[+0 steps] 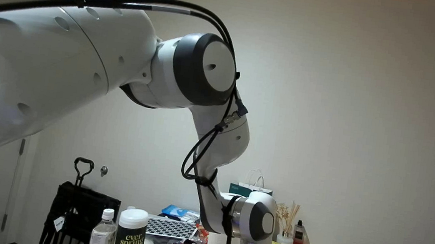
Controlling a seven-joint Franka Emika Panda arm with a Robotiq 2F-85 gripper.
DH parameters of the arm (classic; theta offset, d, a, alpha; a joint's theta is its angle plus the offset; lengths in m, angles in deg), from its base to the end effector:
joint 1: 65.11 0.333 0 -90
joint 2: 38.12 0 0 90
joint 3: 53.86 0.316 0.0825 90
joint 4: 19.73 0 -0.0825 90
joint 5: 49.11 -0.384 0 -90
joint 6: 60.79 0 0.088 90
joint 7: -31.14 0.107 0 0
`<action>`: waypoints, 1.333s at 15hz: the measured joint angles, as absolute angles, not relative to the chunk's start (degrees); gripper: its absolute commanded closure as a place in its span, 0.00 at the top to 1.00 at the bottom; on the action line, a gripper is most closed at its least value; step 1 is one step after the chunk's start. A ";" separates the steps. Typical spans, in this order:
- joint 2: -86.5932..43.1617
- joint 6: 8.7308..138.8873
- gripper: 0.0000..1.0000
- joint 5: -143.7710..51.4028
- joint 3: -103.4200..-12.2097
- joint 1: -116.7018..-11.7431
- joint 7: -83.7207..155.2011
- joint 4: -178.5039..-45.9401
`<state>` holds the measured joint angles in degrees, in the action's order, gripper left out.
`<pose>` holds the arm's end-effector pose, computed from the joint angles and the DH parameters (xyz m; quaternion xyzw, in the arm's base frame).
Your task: Move an object
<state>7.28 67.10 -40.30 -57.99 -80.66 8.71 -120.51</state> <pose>0.5788 -0.2109 0.0954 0.9804 0.0862 -0.1763 0.0171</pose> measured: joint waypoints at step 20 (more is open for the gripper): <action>-3.66 54.25 0.06 -41.09 -57.26 -72.97 19.56 -121.22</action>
